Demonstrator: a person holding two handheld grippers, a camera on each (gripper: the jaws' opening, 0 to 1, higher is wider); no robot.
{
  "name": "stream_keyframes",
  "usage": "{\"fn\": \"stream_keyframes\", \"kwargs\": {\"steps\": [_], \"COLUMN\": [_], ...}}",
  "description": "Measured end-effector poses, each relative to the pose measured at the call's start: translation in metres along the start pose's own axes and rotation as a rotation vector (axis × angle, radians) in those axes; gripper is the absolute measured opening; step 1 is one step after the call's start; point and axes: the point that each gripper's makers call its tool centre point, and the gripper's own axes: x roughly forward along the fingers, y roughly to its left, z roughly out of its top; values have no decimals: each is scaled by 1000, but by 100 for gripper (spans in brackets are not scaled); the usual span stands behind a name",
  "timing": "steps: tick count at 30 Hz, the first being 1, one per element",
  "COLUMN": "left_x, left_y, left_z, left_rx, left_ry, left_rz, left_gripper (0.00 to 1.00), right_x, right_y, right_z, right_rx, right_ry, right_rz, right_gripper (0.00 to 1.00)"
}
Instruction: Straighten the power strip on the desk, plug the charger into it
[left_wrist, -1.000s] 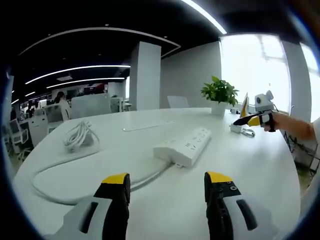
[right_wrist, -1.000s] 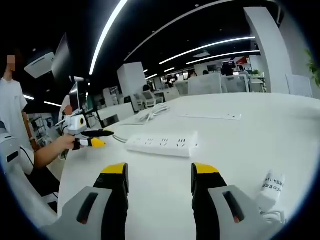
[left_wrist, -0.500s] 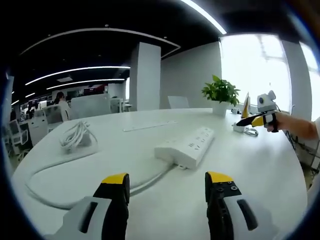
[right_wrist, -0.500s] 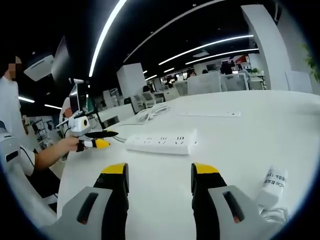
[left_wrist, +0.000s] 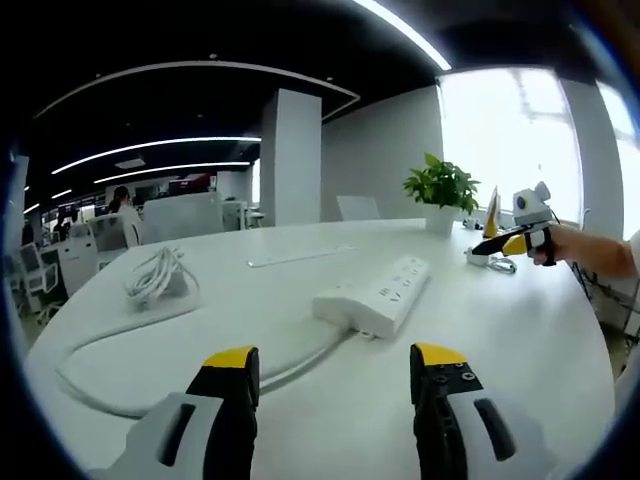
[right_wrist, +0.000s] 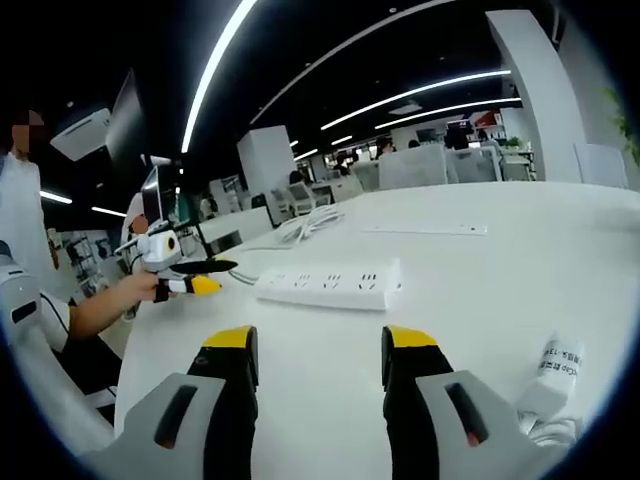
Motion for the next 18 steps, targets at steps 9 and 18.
{"fn": "stream_keyframes", "kwargs": {"steps": [9,18], "left_x": [5,5], "left_y": [11,18], "left_z": [-1,4], "left_rx": [0,7], "left_ry": [1,-14], "left_rz": [-4,-6], "left_gripper": [62,62], "right_x": [8,7], "right_y": [-1,-4], "right_z": [-2,-4], "right_rx": [5,9], "right_ry": [5,7], "right_rz": [0,-5], "right_gripper": [49,49]}}
